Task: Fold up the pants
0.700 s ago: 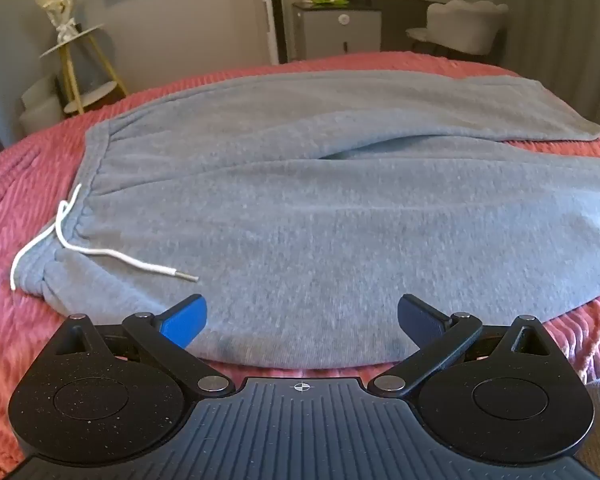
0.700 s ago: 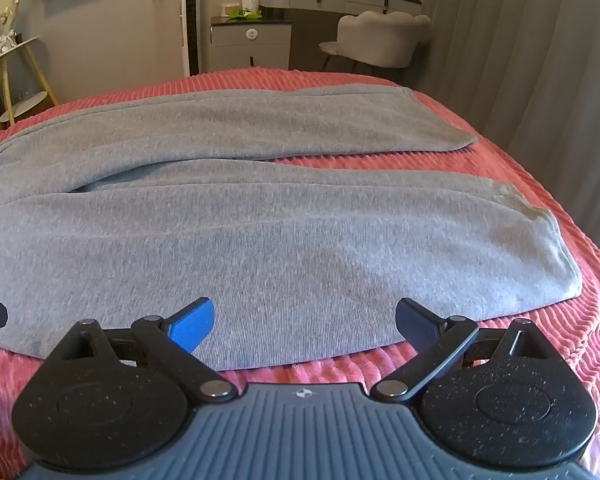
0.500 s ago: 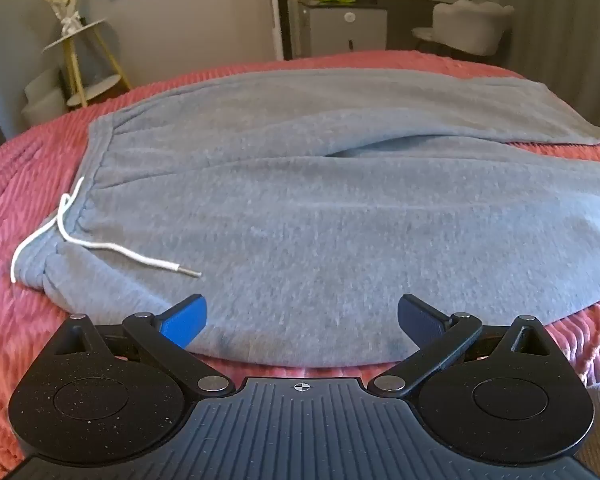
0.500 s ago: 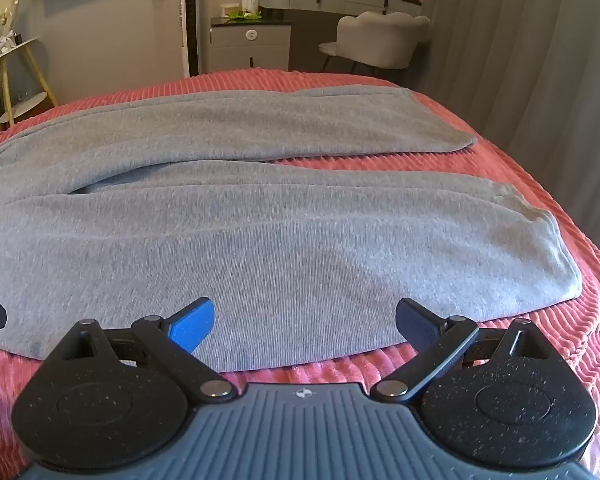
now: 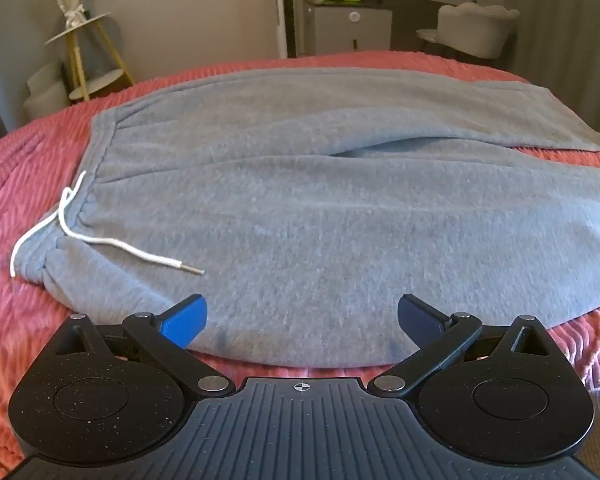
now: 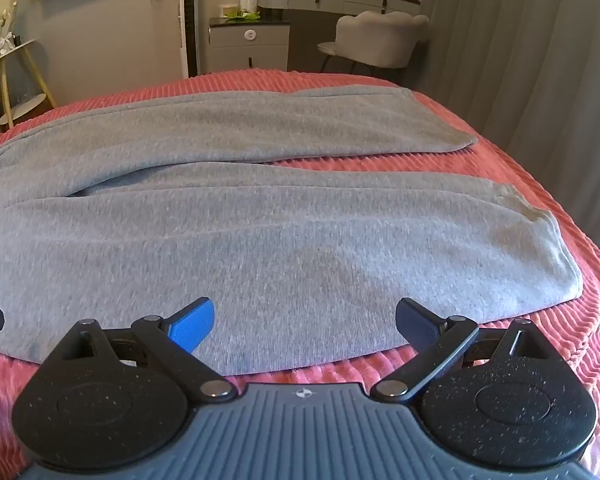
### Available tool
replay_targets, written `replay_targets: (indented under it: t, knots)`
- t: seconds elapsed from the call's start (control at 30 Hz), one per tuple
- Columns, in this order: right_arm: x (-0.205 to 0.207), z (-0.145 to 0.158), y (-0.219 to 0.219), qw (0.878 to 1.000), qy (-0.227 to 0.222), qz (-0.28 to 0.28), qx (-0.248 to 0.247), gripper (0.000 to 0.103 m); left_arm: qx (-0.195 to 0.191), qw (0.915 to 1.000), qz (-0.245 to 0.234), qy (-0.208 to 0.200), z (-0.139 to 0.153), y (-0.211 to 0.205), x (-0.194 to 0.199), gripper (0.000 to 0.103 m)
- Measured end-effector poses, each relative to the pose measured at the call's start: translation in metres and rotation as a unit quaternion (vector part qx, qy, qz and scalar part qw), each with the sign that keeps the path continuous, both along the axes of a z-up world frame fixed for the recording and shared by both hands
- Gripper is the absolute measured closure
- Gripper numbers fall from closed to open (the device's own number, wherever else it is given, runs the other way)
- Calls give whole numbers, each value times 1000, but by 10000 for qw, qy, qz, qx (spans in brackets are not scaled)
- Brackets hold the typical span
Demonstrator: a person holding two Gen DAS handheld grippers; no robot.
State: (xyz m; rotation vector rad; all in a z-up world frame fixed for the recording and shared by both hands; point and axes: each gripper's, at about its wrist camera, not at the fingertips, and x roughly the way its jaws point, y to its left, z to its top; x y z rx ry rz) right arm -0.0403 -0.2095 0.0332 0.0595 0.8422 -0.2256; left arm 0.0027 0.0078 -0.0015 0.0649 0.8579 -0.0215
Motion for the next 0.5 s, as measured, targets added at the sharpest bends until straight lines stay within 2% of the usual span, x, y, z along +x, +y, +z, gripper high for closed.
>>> replay_targets:
  t: [0.5]
  knots:
    - [3, -3, -6, 10000, 18, -62, 39, 6, -71, 9999, 85, 41, 0, 5, 2, 0]
